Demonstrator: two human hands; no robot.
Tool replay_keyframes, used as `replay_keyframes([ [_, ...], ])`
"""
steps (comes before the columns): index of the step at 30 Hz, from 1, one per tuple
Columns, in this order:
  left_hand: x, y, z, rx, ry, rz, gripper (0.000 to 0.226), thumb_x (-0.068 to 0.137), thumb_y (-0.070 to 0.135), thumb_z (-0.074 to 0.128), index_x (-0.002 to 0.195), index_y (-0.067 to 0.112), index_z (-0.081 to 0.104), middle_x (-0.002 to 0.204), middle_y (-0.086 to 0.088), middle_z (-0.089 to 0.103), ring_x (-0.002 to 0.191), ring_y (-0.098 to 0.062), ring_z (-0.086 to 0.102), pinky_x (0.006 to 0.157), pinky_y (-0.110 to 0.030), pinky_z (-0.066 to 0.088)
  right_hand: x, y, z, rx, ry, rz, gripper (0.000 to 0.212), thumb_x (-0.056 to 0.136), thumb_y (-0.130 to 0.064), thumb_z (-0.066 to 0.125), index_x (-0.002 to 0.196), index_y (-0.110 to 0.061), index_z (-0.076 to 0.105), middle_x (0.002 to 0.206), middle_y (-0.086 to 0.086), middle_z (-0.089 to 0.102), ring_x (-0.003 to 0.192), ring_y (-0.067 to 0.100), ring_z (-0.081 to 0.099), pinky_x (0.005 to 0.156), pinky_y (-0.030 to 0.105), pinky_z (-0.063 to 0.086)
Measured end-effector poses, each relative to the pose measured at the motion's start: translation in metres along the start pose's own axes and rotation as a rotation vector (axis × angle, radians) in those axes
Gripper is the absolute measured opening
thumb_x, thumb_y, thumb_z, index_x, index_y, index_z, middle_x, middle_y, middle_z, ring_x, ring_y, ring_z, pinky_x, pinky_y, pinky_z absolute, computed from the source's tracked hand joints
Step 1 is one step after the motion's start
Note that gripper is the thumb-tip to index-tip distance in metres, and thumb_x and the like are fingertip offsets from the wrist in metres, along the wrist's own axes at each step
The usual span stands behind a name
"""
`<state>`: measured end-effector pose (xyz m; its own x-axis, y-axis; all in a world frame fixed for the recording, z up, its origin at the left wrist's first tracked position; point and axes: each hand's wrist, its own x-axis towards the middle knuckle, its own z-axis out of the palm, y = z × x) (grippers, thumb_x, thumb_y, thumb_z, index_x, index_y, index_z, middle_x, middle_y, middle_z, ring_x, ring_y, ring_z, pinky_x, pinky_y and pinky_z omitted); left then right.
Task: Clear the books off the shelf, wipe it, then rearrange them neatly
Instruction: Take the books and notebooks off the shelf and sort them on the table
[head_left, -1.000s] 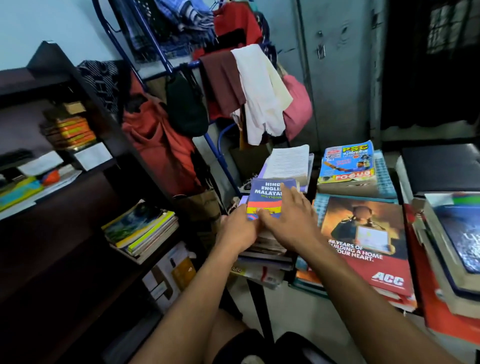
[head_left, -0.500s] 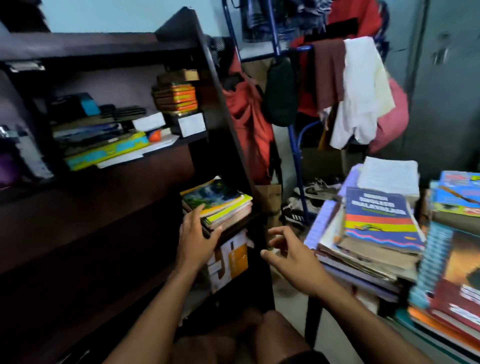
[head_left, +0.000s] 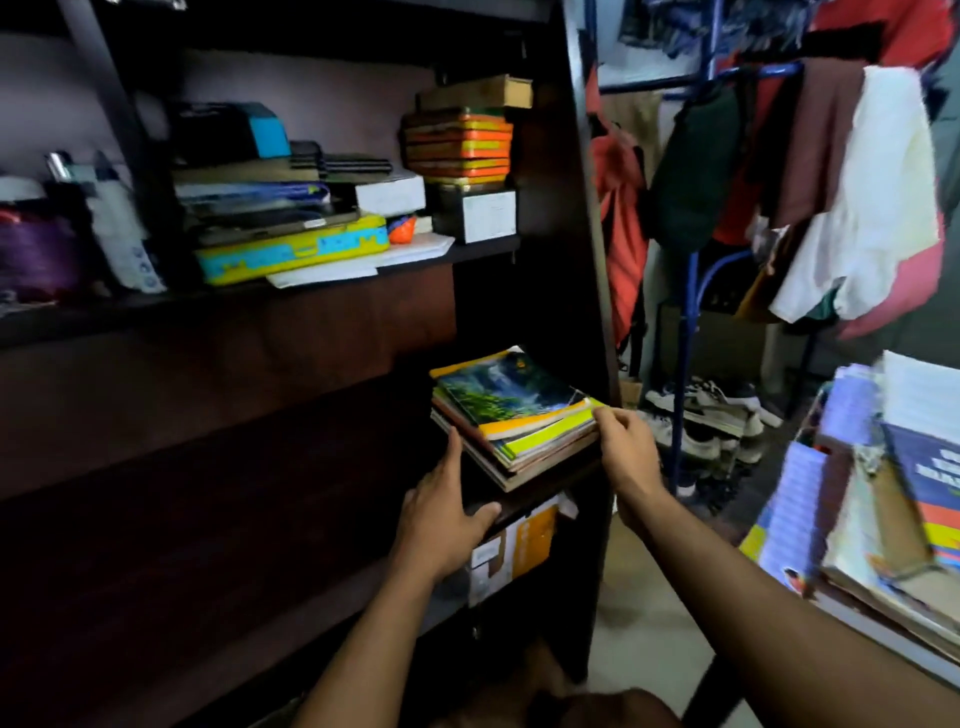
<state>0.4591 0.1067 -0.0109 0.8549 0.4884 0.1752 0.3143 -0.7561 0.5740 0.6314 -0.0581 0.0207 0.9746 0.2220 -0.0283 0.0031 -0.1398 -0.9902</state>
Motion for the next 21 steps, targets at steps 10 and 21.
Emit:
replay_keyframes([
  [10, 0.002, 0.003, 0.007, 0.063, 0.048, -0.051, 0.085, 0.092, 0.060, 0.056, 0.161, 0.028, 0.018, 0.159, 0.000, 0.041, 0.143, -0.024, 0.039, 0.112, -0.039, 0.035, 0.000, 0.010, 0.017, 0.307, -0.062, 0.052, 0.057, 0.079, -0.048, 0.062, 0.123, -0.017, 0.046, 0.118, 0.008, 0.059, 0.106, 0.022, 0.064, 0.088, 0.045, 0.059],
  [21, -0.007, -0.003, -0.005, -0.277, 0.412, -0.197, 0.068, 0.090, 0.013, 0.069, 0.153, 0.014, 0.043, 0.159, -0.004, 0.038, 0.147, -0.024, 0.033, 0.119, -0.032, 0.027, -0.029, 0.010, 0.017, 0.060, -0.376, -0.019, 0.035, 0.100, -0.043, 0.056, 0.124, -0.018, 0.062, 0.111, 0.010, 0.070, 0.092, 0.028, 0.070, 0.068, 0.035, 0.057],
])
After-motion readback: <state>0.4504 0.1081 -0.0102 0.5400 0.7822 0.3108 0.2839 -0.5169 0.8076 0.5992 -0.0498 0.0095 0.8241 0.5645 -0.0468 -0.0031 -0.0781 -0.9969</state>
